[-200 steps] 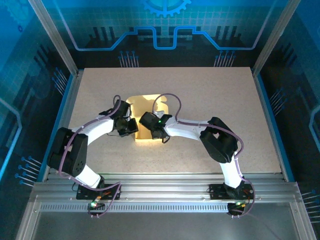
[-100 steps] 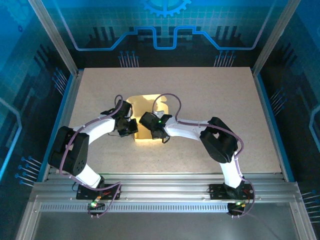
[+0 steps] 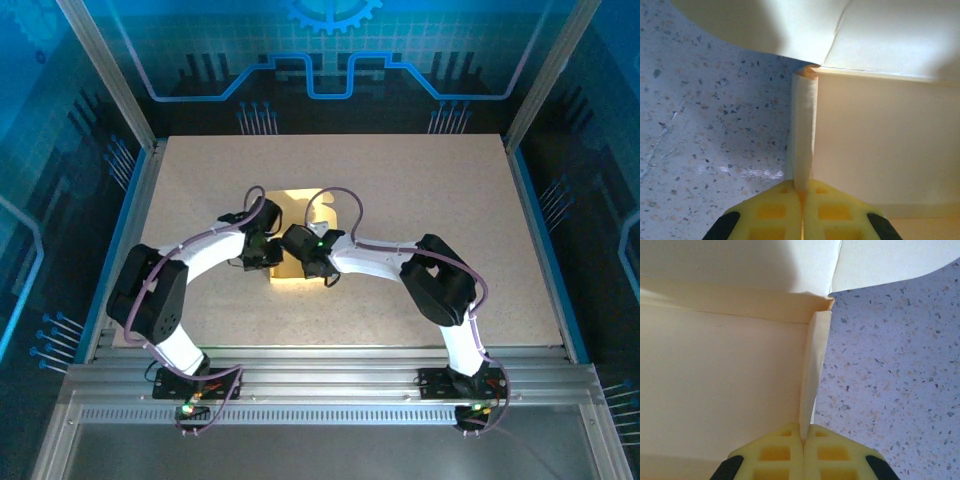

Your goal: Fold the paper box

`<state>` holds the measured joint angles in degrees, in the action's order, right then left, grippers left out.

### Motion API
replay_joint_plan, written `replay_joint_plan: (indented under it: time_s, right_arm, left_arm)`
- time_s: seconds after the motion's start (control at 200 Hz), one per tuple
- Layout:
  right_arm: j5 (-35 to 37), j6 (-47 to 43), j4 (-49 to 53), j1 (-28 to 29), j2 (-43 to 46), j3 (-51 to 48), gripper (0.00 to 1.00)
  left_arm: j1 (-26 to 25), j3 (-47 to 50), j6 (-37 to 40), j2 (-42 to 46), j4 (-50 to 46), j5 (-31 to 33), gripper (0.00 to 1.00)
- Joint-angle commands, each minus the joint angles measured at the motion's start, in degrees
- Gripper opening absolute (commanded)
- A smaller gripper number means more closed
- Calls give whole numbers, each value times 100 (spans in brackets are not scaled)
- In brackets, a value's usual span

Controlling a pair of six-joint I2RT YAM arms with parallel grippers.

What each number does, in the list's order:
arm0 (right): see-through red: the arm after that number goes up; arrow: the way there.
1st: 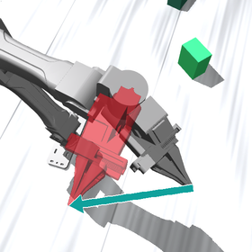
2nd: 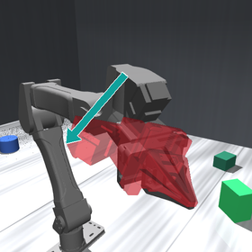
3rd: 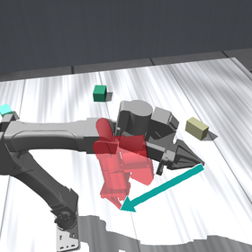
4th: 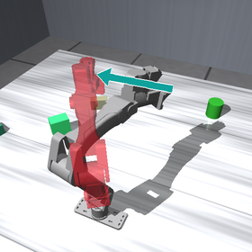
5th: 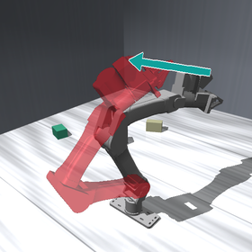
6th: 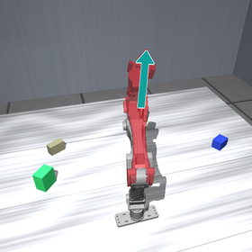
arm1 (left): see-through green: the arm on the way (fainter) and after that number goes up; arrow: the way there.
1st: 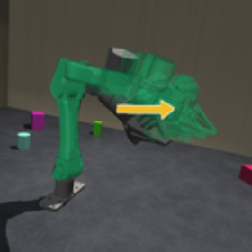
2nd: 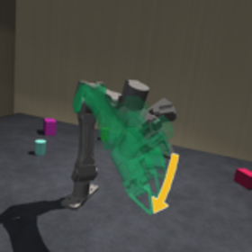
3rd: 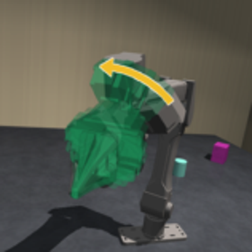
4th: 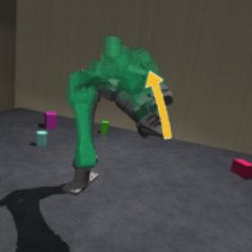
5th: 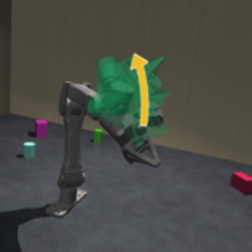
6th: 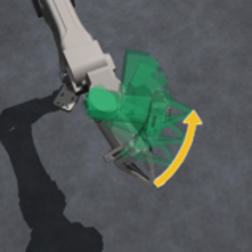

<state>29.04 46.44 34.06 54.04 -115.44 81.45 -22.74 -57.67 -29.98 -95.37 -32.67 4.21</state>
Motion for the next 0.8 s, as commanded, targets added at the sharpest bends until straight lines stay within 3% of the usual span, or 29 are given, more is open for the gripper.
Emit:
replay_joint_plan:
  time_s: [0.0,0.305,0.48,0.635,0.73,0.795]
  right_arm:
    - [-642,31,-628,151,208,-123,0]
    - [-646,78,-674,98,371,-221,0]
    - [-645,82,-728,105,445,-260,0]
    - [-731,107,-778,100,450,-302,0]
    - [-821,127,-896,75,482,-390,0]
    - [-856,130,-910,58,479,-400,0]
  left_arm:
    - [-160,289,121,-634,-859,507,0]
    - [-292,109,-195,-438,-1424,1143,0]
    - [-302,161,-371,-388,-1409,1105,0]
    - [-397,-18,-459,-791,-1538,1137,6]
    - [-373,131,-531,-649,-1187,777,23]
    - [-378,160,-563,-672,-1069,617,25]
